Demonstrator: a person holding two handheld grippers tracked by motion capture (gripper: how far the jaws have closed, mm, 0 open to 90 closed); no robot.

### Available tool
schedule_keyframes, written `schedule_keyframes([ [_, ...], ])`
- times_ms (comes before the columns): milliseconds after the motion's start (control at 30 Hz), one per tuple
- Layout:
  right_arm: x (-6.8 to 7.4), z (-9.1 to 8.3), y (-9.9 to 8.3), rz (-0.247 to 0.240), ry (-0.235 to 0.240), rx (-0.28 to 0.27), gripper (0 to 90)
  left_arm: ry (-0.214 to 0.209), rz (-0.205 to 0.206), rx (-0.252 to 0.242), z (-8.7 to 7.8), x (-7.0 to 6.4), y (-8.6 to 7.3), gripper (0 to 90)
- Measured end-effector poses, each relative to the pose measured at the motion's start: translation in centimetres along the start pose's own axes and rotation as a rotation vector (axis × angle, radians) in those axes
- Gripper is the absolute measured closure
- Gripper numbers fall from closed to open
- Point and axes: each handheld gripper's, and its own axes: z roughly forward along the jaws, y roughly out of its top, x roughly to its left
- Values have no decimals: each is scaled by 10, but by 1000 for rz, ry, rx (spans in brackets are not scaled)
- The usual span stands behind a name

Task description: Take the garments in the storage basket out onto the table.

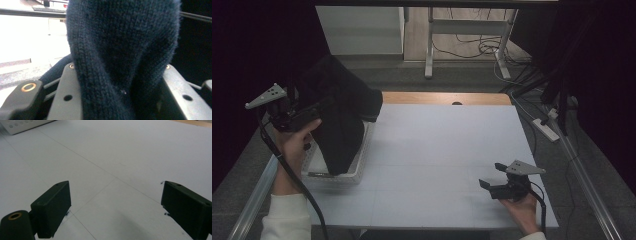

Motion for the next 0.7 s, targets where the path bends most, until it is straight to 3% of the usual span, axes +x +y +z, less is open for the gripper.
schedule_keyframes([
  [700, 0, 2, 0, 2, 0, 3, 87, -81, 19, -13, 19, -27, 8, 612],
])
